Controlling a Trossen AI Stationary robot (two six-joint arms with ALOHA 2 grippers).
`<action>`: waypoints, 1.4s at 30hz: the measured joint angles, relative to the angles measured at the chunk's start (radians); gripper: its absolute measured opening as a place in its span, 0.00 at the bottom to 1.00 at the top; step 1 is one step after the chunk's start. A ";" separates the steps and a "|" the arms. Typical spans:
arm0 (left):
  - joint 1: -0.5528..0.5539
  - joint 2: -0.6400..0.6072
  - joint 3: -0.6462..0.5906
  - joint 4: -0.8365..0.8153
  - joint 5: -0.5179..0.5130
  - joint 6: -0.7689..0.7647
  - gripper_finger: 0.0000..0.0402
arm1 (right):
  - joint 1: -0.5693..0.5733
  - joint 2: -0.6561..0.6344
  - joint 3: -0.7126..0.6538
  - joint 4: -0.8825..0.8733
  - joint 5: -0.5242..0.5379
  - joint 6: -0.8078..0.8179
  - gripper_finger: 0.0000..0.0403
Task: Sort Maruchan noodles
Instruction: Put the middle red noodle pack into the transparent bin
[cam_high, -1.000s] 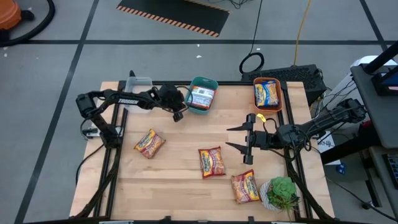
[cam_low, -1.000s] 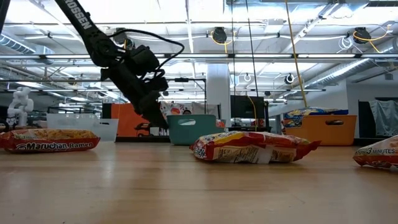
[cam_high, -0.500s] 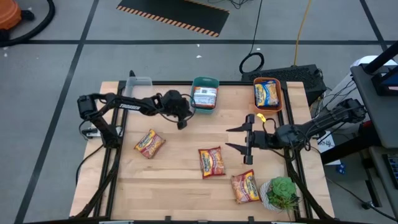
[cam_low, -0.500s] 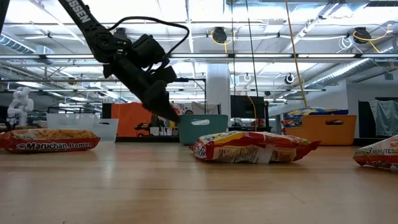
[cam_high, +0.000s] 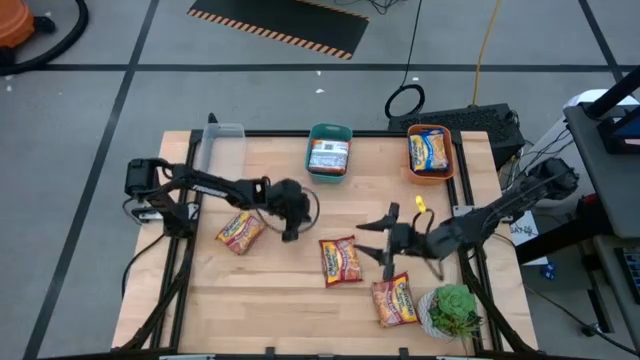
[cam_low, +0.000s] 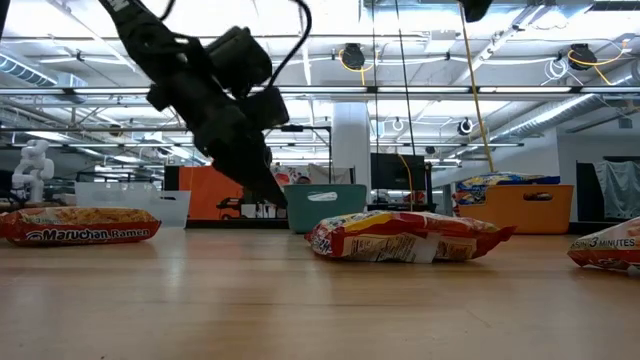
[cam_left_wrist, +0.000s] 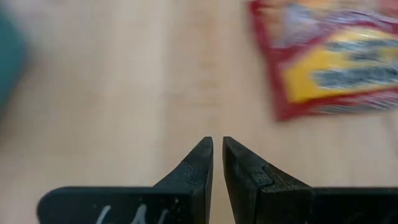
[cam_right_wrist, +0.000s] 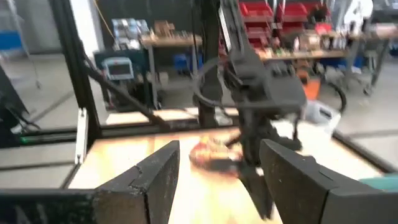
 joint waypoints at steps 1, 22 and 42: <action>-0.030 0.000 0.000 0.000 -0.005 0.001 0.10 | 0.010 0.024 0.023 -0.030 0.018 0.026 0.53; -0.422 0.000 0.000 0.012 -0.152 -0.188 0.10 | 0.192 0.503 0.668 -0.959 -0.008 0.647 0.53; -0.626 0.000 0.000 0.064 -0.259 -0.269 0.10 | 0.199 0.618 0.607 -1.204 -0.173 0.890 0.65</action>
